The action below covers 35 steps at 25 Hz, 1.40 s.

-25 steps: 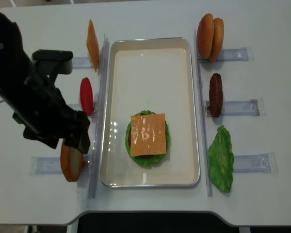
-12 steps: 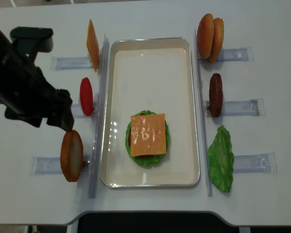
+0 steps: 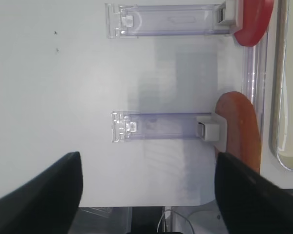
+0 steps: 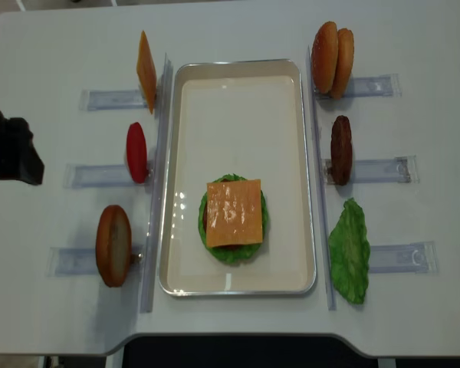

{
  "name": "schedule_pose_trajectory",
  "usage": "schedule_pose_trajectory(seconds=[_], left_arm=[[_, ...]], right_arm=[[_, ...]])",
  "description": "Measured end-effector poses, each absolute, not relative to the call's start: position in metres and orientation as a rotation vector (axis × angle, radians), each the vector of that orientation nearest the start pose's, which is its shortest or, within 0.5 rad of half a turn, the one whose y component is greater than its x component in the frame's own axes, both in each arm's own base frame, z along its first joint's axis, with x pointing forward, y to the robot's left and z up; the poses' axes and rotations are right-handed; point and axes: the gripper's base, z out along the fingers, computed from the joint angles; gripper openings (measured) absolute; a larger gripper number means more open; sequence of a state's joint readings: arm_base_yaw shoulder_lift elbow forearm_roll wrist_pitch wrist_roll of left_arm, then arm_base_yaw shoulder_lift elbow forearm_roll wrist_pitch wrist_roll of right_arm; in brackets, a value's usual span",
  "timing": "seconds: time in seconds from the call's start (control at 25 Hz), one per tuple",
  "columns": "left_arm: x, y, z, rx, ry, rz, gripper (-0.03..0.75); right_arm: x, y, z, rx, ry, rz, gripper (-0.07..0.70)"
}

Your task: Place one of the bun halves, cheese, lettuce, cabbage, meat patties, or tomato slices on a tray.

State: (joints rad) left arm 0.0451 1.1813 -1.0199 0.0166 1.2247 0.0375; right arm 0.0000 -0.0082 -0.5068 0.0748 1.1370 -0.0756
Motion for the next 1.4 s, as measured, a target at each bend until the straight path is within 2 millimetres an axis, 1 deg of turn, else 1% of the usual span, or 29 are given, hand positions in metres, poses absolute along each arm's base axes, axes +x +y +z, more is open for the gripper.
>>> schedule_pose_trajectory(seconds=[0.2,0.28,0.36,0.48,0.6,0.72,0.88,1.04,1.12,1.24,1.36,1.4], left_arm=[[0.199,0.011,0.32,0.012,2.845,0.039,0.65],[0.188,0.011,0.326,0.026,2.81,0.038,0.65],[0.174,0.009,0.331,0.041,2.77,0.036,0.65],[0.145,0.005,0.34,0.054,2.69,0.009,0.65],[0.117,0.003,0.345,0.058,2.606,0.005,0.65],[0.089,0.001,0.343,0.067,2.535,0.013,0.65],[0.055,0.0,0.327,0.104,2.468,0.03,0.65],[0.03,-0.002,0.304,0.134,2.414,0.045,0.65],[0.022,-0.004,0.292,0.141,2.391,0.03,0.65],[0.012,-0.006,0.28,0.141,2.328,0.016,0.65],[0.002,-0.007,0.27,0.141,2.268,0.009,0.65],[-0.001,-0.008,0.27,0.14,2.235,0.01,0.65]], right_arm=[[-0.01,0.006,0.273,-0.087,2.102,0.045,0.398],[-0.01,0.006,0.273,-0.087,2.102,0.045,0.398],[-0.01,0.006,0.273,-0.087,2.102,0.045,0.398],[-0.01,0.006,0.273,-0.087,2.102,0.045,0.398],[-0.01,0.006,0.273,-0.087,2.102,0.045,0.398],[-0.01,0.006,0.273,-0.087,2.102,0.045,0.398],[-0.01,0.006,0.273,-0.087,2.102,0.045,0.398],[-0.01,0.006,0.273,-0.087,2.102,0.045,0.398],[-0.01,0.006,0.273,-0.087,2.102,0.045,0.398],[-0.01,0.006,0.273,-0.087,2.102,0.045,0.398],[-0.01,0.006,0.273,-0.087,2.102,0.045,0.398],[-0.01,0.006,0.273,-0.087,2.102,0.045,0.398]])
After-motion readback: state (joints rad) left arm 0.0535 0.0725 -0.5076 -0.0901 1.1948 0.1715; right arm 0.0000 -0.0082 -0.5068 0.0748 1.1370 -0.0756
